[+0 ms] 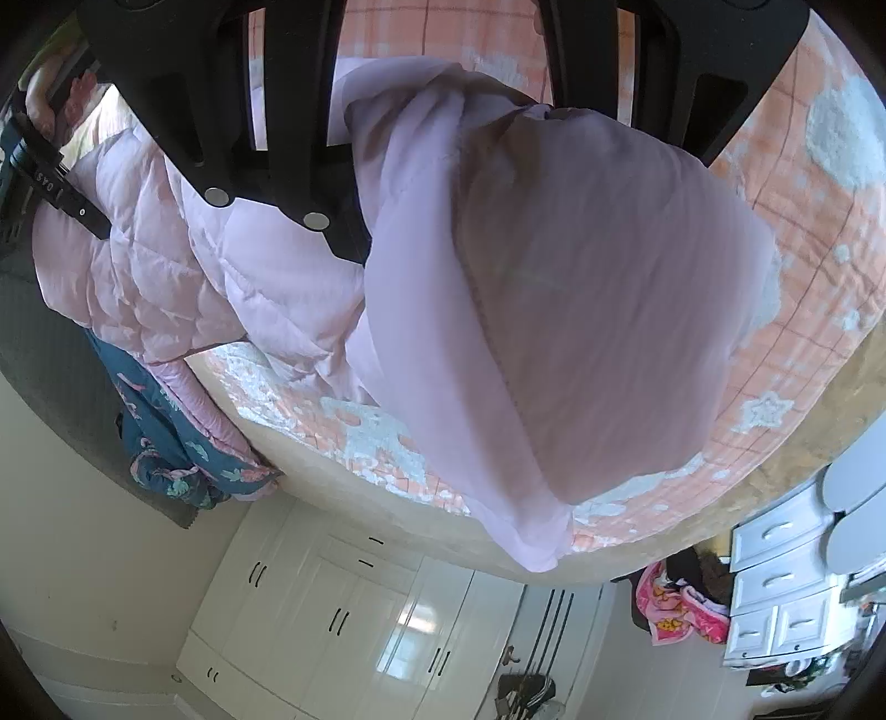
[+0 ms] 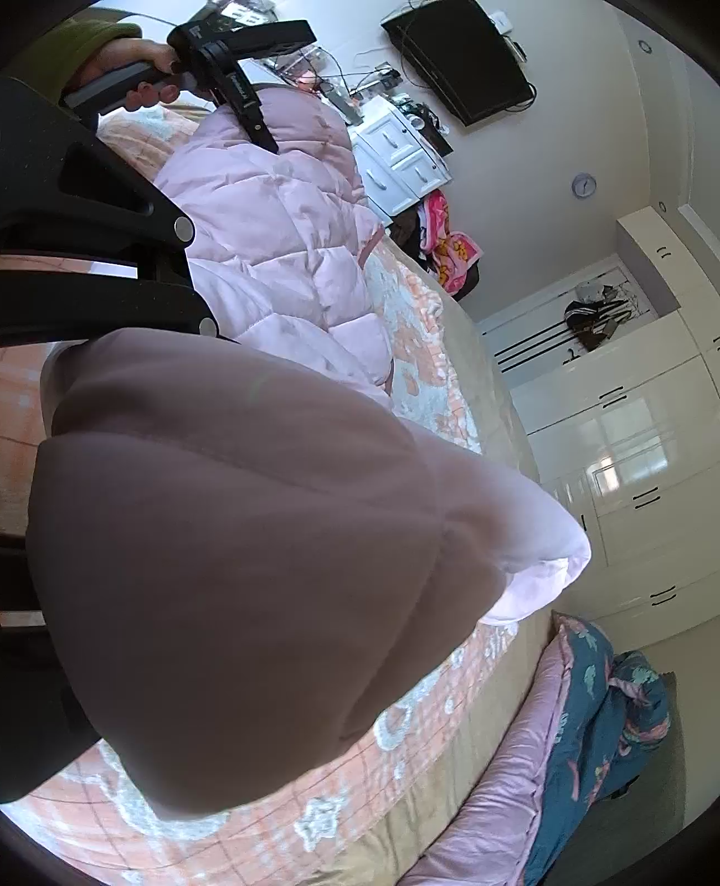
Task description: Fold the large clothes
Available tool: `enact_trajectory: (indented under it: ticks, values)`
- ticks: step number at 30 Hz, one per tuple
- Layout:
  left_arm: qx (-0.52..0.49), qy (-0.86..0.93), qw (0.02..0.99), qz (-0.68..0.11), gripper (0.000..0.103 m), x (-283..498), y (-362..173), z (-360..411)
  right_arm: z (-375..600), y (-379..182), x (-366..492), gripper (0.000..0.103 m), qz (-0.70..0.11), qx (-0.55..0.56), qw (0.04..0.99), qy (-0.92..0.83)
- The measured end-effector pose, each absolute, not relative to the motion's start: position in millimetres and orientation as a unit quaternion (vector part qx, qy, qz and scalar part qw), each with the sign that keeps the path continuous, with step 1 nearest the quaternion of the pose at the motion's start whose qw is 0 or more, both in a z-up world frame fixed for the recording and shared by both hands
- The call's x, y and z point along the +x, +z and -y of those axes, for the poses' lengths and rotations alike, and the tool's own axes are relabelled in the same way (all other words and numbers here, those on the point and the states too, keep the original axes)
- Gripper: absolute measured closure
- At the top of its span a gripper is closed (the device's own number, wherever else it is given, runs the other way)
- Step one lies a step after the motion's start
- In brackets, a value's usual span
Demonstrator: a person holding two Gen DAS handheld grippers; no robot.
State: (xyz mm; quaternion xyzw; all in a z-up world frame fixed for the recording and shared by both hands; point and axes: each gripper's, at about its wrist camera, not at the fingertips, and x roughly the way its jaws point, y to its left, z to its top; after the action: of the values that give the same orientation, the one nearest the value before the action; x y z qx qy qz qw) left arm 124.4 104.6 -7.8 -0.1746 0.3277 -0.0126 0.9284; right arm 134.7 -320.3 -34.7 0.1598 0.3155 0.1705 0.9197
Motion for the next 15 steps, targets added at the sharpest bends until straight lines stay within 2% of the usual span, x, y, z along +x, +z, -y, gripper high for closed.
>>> enact_trajectory:
  ticks: [15]
  values:
    - [-0.179, -0.001, 0.921, -0.346, 0.072, 117, -22, -107, 333, -45, 131, 0.074, -0.325, 0.185, 0.912, 0.170]
